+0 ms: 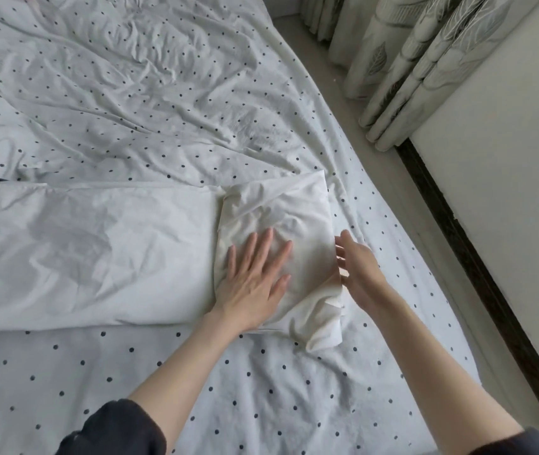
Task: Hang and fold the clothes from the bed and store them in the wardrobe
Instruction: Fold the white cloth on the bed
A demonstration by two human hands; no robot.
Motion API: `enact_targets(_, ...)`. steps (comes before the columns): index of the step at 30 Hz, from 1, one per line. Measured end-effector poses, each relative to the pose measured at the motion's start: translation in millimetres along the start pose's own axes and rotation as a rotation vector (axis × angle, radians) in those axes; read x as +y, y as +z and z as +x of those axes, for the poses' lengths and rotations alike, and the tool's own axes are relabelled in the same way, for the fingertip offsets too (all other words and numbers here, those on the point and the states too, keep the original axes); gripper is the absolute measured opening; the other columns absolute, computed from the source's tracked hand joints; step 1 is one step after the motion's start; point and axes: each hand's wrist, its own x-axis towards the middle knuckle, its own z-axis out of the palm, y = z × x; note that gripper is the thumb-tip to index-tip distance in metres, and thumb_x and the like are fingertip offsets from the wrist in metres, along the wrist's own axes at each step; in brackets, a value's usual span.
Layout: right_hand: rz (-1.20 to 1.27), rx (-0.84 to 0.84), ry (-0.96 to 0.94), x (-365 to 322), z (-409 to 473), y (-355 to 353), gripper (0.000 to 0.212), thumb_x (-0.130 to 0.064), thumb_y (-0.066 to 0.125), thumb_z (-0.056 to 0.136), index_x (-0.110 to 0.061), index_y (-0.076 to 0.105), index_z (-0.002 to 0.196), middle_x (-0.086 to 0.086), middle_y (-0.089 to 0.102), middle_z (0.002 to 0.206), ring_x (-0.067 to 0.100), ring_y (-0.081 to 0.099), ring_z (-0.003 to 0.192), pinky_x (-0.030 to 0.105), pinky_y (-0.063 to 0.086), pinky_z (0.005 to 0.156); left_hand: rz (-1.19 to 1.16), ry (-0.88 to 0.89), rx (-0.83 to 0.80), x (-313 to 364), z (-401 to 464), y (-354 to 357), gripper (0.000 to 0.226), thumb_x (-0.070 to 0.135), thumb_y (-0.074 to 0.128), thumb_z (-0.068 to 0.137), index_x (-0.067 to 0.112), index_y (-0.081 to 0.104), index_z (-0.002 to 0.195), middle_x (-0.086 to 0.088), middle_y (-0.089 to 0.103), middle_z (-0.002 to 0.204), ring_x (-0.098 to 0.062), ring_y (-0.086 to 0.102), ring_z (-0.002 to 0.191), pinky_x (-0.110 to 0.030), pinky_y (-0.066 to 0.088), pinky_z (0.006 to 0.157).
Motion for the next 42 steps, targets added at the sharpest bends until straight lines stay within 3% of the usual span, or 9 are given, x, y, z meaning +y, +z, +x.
enact_targets(4, -0.031, -0.068, -0.015, -30.9, -29.8, 5.1, 0.055, -0.048, 0.018, 0.101, -0.019, 0.063, 0.092, -0.002, 0.066, 0.094, 0.015, 0.061, 0.087, 0.035, 0.049, 0.077, -0.423, -0.04, -0.023, -6.8, -12.3, -20.8, 0.054, 0.049, 0.024, 0.097, 0.053, -0.015, 0.134, 0.019, -0.02, 0.151, -0.001, -0.017, 0.141, -0.035, -0.003, 0.118)
enact_targets(9, -0.003, -0.22, -0.053, -63.8, -62.5, 34.4, 0.073, -0.062, 0.012, 0.095, -0.013, 0.063, 0.114, 0.01, 0.065, 0.113, 0.024, 0.06, 0.106, 0.037, 0.052, 0.082, -0.997, -0.102, 0.054, -15.0, -40.9, -72.5, 0.053, 0.067, 0.035, 0.085, 0.065, 0.009, 0.131, 0.03, 0.012, 0.149, 0.026, 0.011, 0.128, 0.0, 0.014, 0.103)
enact_targets(13, 0.01, -0.433, -0.078, -80.9, -78.4, 79.1, 0.075, -0.063, 0.009, 0.094, -0.014, 0.062, 0.117, 0.01, 0.067, 0.114, 0.024, 0.062, 0.108, 0.045, 0.047, 0.096, -1.154, -0.175, 0.135, -42.7, -63.1, -107.8, 0.08, 0.074, 0.051, 0.07, 0.049, 0.022, 0.141, 0.022, 0.03, 0.148, 0.01, 0.033, 0.13, -0.018, 0.031, 0.106)
enact_targets(17, -0.107, -0.565, -0.137, -76.4, -77.4, 128.3, 0.075, -0.061, 0.002, 0.093, -0.02, 0.058, 0.122, 0.002, 0.067, 0.117, 0.014, 0.064, 0.106, 0.041, 0.026, 0.103, -1.102, -0.342, 0.137, -90.3, -79.2, -126.7, 0.084, 0.059, 0.066, 0.072, 0.04, 0.025, 0.142, 0.033, 0.05, 0.115, 0.019, 0.054, 0.098, -0.005, 0.044, 0.078)
enact_targets(24, -0.307, -0.229, -0.431, -41.6, -69.7, 174.9, 0.043, -0.039, 0.032, 0.101, -0.016, 0.059, 0.124, -0.001, 0.053, 0.135, 0.013, 0.045, 0.129, 0.038, 0.029, 0.112, -0.957, -0.662, 0.188, -153.3, -84.0, -116.7, 0.06, -0.005, 0.049, 0.089, 0.014, 0.03, 0.143, -0.014, 0.054, 0.128, -0.029, 0.055, 0.114, -0.036, 0.043, 0.097)
enact_targets(27, -0.863, -0.081, -0.799, -21.9, -57.1, 189.2, 0.043, -0.03, 0.039, 0.1, -0.022, 0.039, 0.143, -0.001, 0.025, 0.155, 0.019, 0.014, 0.145, 0.044, 0.005, 0.117, -0.651, -0.703, 0.322, -161.7, -84.6, -113.0, 0.055, -0.003, 0.046, 0.089, 0.014, 0.035, 0.14, -0.015, 0.054, 0.119, -0.034, 0.054, 0.109, -0.038, 0.042, 0.091)
enact_targets(31, -1.203, -0.087, -0.961, -6.0, -36.5, 211.4, 0.053, -0.035, 0.031, 0.1, -0.03, 0.015, 0.15, -0.002, 0.001, 0.159, 0.022, -0.005, 0.146, 0.052, -0.002, 0.115, -0.245, -0.375, 0.596, -142.7, -78.9, -107.0, 0.056, -0.001, 0.044, 0.084, 0.008, 0.04, 0.139, -0.016, 0.048, 0.133, -0.035, 0.048, 0.121, -0.041, 0.042, 0.095)
enact_targets(37, -1.285, -0.129, -0.86, 18.8, -5.2, 237.8, 0.054, -0.037, 0.025, 0.101, -0.032, 0.003, 0.15, -0.005, -0.008, 0.159, 0.016, -0.014, 0.145, 0.049, -0.012, 0.114, -0.014, -0.22, 0.204, -170.0, -70.5, -59.2, 0.056, 0.036, 0.019, 0.094, 0.013, 0.027, 0.145, -0.007, 0.023, 0.153, -0.034, 0.016, 0.142, -0.049, 0.025, 0.113)
enact_targets(42, -1.002, 0.016, -0.863, 12.5, -13.7, 221.1, 0.052, -0.031, 0.043, 0.097, -0.023, 0.03, 0.147, 0.002, 0.017, 0.157, 0.021, 0.011, 0.146, 0.042, 0.004, 0.118, 0.007, -0.215, 0.175, -173.6, -68.9, -55.6, 0.056, 0.039, 0.02, 0.095, 0.013, 0.017, 0.145, -0.009, 0.02, 0.153, -0.034, 0.016, 0.142, -0.047, 0.019, 0.116)
